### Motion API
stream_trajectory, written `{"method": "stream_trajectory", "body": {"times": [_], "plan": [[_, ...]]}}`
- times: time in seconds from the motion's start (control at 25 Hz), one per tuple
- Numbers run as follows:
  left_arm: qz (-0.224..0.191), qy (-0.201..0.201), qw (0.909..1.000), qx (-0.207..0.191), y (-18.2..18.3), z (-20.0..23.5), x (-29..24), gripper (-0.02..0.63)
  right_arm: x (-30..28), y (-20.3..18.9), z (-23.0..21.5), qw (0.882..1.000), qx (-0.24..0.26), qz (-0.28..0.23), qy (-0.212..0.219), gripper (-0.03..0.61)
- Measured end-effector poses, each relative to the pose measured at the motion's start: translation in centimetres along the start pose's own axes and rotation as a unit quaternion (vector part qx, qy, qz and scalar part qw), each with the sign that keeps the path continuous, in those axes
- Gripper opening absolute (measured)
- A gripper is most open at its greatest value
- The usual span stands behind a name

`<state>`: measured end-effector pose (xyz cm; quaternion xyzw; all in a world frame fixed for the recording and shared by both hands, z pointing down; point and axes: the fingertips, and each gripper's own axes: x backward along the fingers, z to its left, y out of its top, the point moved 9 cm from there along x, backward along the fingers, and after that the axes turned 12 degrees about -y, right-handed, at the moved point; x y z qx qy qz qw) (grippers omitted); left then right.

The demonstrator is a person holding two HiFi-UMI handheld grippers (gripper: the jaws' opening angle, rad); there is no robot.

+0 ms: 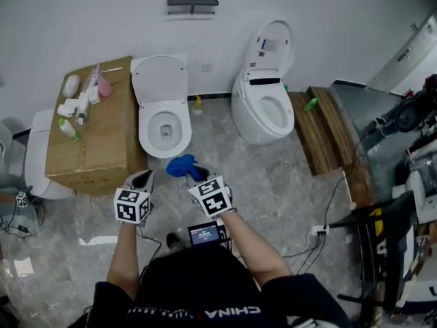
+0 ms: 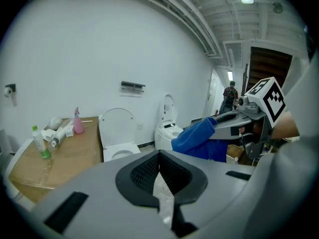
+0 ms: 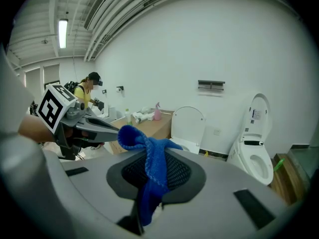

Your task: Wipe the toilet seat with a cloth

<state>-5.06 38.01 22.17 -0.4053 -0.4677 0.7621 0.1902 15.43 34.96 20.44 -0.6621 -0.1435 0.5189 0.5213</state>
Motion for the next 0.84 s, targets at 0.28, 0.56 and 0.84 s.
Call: {"method": "stream_trajectory", "body": {"times": [0.28, 0.56, 0.84], "plan": [[0.008, 0.042, 0.9991, -0.006, 1.2, -1.0, -1.5, 0.011, -0.4, 0.2, -1.9, 1.000, -0.004, -0.004, 0.016, 0.061], [0.017, 0.043, 0.9989, 0.000, 2.0, -0.3, -2.2, 0.011, -1.5, 0.8, -2.3, 1.000, 0.009, -0.001, 0.024, 0.061], [0.029, 0.041, 0.9987, 0.003, 2.8, 0.3, -2.4, 0.011, -1.8, 1.4, -3.5, 1.000, 0.009, -0.001, 0.025, 0.061]]}}
